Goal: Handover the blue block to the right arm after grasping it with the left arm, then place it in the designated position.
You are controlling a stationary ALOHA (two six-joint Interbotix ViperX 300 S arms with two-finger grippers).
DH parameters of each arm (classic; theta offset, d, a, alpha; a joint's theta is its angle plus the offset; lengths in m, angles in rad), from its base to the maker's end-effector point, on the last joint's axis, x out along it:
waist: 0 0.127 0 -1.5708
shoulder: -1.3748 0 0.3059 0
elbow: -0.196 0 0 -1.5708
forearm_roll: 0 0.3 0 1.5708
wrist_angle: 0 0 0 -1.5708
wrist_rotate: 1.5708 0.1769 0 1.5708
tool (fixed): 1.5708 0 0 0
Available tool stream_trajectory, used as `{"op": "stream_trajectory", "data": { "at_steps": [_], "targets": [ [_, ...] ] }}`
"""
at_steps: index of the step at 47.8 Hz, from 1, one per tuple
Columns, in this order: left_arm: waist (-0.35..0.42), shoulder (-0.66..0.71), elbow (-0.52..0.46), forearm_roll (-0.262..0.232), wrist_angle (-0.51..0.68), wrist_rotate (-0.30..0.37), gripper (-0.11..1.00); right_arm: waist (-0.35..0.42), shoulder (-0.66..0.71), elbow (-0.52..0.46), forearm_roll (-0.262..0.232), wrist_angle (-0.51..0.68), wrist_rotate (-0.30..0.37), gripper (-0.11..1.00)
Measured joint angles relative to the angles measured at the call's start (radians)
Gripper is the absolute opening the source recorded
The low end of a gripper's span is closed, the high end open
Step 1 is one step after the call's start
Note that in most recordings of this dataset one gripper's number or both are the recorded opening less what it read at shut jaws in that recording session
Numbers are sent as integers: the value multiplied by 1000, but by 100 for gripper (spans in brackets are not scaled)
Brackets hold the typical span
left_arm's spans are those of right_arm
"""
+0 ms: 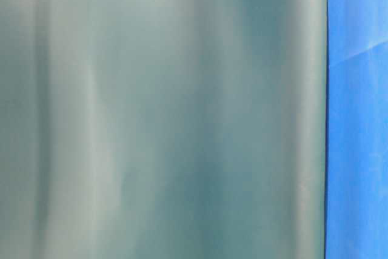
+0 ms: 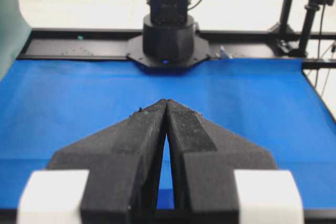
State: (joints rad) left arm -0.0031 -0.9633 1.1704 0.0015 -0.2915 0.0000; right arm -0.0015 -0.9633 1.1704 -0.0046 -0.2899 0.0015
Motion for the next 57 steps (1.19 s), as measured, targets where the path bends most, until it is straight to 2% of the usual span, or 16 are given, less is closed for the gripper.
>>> {"op": "stream_trajectory", "data": {
  "at_steps": [6,29,32,35,38,43,48,50,53,57],
  "targets": [
    [0,-3,-2,0,25,-6,0,-2,2,-2,2,14,-2,-5],
    [-2,-5,0,2,31,-6,1,0,3,-9,3,74,17,-5],
    [-2,-3,0,2,31,-6,2,-2,3,-9,3,75,18,-2],
    [-2,-3,0,0,31,-6,11,-2,2,-9,3,74,21,5],
    [-2,-3,-2,0,31,-6,28,-2,2,-9,5,75,26,17],
    [-2,-3,-2,2,31,-6,60,-2,2,-9,5,75,49,46],
    [-3,-3,0,2,31,-6,86,0,3,-12,6,80,58,76],
    [-5,-3,0,2,32,-6,91,0,3,-12,6,83,61,86],
    [-6,-3,0,2,31,-8,93,-2,2,-12,6,84,61,96],
    [-9,-3,0,2,31,-6,93,-2,3,-15,6,86,61,97]
  ]
}}
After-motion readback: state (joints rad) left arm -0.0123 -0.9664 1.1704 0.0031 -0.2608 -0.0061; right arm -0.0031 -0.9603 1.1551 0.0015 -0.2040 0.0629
